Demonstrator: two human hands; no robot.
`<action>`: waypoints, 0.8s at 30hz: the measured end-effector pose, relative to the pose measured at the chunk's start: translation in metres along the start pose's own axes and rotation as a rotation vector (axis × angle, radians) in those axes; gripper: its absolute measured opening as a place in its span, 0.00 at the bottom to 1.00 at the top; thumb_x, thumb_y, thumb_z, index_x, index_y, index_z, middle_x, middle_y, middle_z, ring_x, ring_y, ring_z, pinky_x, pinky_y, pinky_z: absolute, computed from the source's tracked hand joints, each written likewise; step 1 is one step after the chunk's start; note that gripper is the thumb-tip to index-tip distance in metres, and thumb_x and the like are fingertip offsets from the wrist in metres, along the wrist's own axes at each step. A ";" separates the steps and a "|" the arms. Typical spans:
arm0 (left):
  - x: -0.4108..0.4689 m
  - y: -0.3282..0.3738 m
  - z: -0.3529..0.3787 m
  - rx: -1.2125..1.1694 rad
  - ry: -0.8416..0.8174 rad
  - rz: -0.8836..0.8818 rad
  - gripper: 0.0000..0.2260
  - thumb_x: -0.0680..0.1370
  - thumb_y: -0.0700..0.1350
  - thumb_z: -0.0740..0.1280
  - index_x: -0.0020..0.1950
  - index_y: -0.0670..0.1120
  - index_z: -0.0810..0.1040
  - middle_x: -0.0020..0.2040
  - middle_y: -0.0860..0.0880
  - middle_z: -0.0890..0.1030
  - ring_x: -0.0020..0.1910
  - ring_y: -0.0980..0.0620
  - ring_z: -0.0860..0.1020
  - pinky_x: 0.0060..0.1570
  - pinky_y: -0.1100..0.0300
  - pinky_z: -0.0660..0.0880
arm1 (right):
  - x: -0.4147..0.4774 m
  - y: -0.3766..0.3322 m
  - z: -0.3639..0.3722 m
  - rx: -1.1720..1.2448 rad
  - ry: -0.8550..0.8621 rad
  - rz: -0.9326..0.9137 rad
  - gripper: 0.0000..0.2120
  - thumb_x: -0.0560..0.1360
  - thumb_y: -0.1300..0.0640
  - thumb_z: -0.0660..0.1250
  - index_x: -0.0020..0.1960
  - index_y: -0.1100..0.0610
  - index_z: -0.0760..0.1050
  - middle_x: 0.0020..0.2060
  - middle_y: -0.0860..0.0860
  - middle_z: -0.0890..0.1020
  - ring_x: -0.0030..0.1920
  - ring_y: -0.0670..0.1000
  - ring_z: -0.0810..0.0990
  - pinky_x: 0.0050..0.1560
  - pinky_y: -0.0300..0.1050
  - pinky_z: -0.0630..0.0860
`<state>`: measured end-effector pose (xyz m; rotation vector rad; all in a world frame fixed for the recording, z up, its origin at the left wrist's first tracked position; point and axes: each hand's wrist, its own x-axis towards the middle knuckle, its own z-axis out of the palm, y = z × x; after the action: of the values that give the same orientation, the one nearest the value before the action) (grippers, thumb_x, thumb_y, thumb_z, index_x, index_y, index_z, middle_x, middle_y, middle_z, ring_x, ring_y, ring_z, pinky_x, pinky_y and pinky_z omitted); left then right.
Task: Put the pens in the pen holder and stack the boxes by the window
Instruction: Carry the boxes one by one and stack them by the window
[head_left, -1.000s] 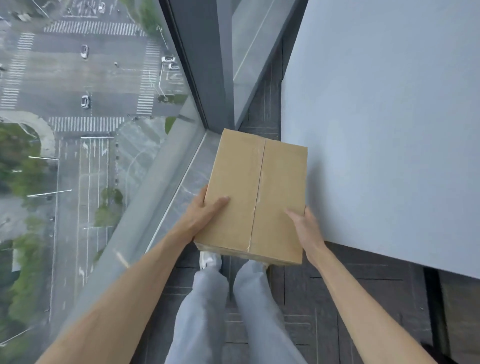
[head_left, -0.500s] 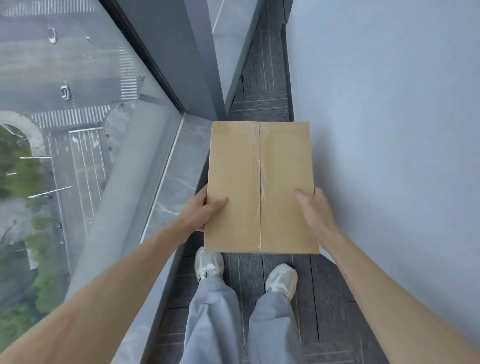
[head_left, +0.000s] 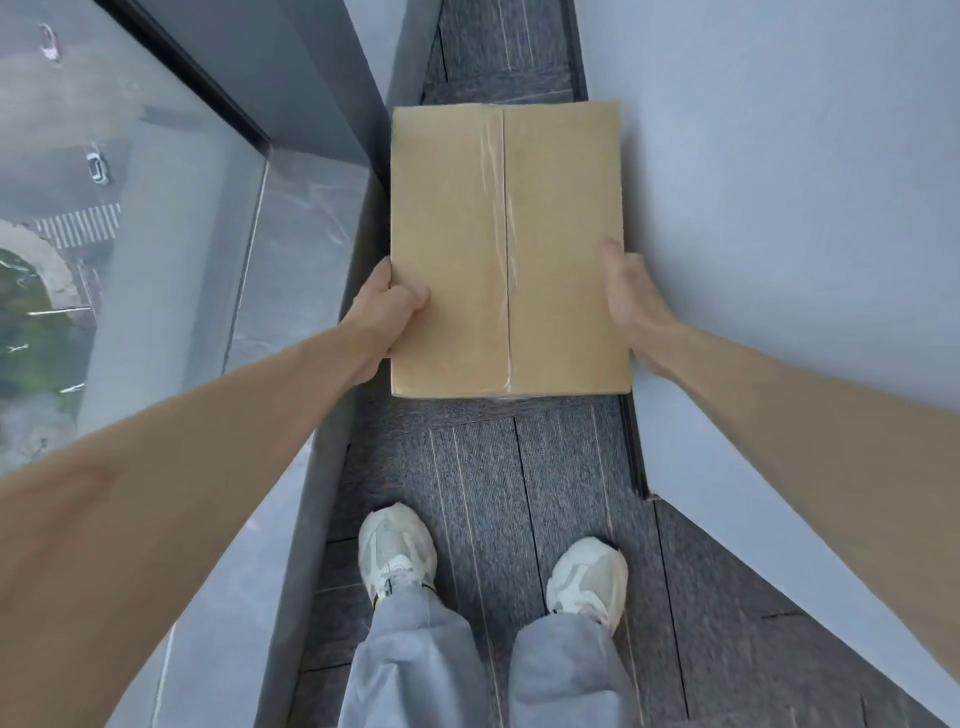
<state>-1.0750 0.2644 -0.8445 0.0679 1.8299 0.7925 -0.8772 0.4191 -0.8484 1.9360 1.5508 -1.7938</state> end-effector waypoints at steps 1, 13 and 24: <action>0.003 0.005 0.002 0.019 0.009 -0.005 0.16 0.79 0.41 0.61 0.66 0.55 0.71 0.59 0.55 0.78 0.56 0.52 0.77 0.47 0.52 0.75 | 0.015 0.000 -0.001 0.025 -0.011 -0.005 0.46 0.64 0.25 0.51 0.69 0.56 0.69 0.64 0.50 0.77 0.61 0.51 0.73 0.67 0.54 0.68; 0.011 0.045 0.025 0.089 0.061 -0.099 0.19 0.78 0.44 0.56 0.69 0.50 0.70 0.61 0.51 0.76 0.56 0.49 0.75 0.46 0.49 0.78 | 0.107 0.007 -0.015 0.090 -0.046 0.034 0.66 0.46 0.11 0.50 0.78 0.42 0.60 0.76 0.42 0.66 0.77 0.49 0.63 0.77 0.58 0.51; 0.015 0.051 0.028 0.108 0.091 -0.103 0.18 0.78 0.38 0.56 0.68 0.44 0.71 0.50 0.50 0.73 0.47 0.50 0.72 0.48 0.48 0.75 | 0.024 -0.055 -0.013 -0.032 0.022 -0.033 0.48 0.68 0.24 0.45 0.80 0.50 0.58 0.78 0.49 0.63 0.78 0.52 0.60 0.78 0.55 0.52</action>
<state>-1.0735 0.3240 -0.8341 0.0072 1.9459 0.6332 -0.9106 0.4676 -0.8331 1.9332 1.6169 -1.7547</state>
